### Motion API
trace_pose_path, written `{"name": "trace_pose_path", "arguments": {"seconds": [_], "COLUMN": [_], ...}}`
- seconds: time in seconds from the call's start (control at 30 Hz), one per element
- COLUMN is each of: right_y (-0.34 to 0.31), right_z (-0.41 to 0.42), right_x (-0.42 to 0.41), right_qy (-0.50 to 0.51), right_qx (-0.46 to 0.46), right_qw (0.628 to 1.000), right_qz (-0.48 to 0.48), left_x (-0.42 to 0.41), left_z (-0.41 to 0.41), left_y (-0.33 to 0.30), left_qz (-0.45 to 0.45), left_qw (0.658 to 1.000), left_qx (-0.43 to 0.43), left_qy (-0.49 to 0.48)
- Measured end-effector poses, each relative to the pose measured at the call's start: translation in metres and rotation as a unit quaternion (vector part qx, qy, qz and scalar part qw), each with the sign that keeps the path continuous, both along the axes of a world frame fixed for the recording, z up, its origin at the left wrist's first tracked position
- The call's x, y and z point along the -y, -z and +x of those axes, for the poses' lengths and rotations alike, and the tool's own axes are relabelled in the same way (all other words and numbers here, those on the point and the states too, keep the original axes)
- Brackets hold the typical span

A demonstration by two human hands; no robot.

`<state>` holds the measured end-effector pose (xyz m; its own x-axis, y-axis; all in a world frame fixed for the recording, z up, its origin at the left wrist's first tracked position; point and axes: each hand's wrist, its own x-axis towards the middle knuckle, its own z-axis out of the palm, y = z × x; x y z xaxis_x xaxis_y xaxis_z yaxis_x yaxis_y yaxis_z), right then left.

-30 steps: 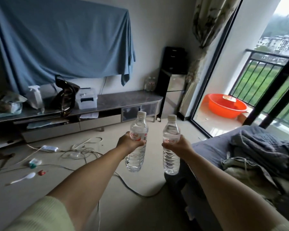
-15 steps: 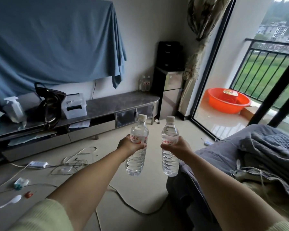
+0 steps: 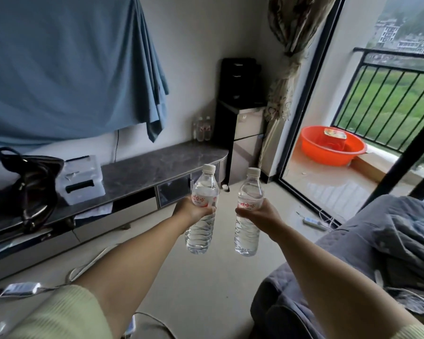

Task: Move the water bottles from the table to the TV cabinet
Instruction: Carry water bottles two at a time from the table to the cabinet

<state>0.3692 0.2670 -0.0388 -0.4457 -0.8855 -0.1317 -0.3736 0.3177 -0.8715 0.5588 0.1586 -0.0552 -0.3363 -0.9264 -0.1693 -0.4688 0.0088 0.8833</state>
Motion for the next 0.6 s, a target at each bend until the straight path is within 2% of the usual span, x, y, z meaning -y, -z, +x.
{"name": "trace_pose_path", "arguments": {"seconds": [0.2, 0.6], "right_y": [0.010, 0.009], "right_z": [-0.059, -0.194], "right_x": [0.080, 0.235], "right_qy": [-0.003, -0.046], "right_qx": [0.002, 0.020], "right_qw": [1.000, 0.999], "right_qz": [0.001, 0.005], "left_x": [0.075, 0.215], "left_z": [-0.059, -0.179], "left_y": [0.016, 0.018], "left_qz": [0.021, 0.052], "left_qw": [0.999, 0.998], "left_qx": [0.013, 0.009], "left_qy": [0.027, -0.030]}}
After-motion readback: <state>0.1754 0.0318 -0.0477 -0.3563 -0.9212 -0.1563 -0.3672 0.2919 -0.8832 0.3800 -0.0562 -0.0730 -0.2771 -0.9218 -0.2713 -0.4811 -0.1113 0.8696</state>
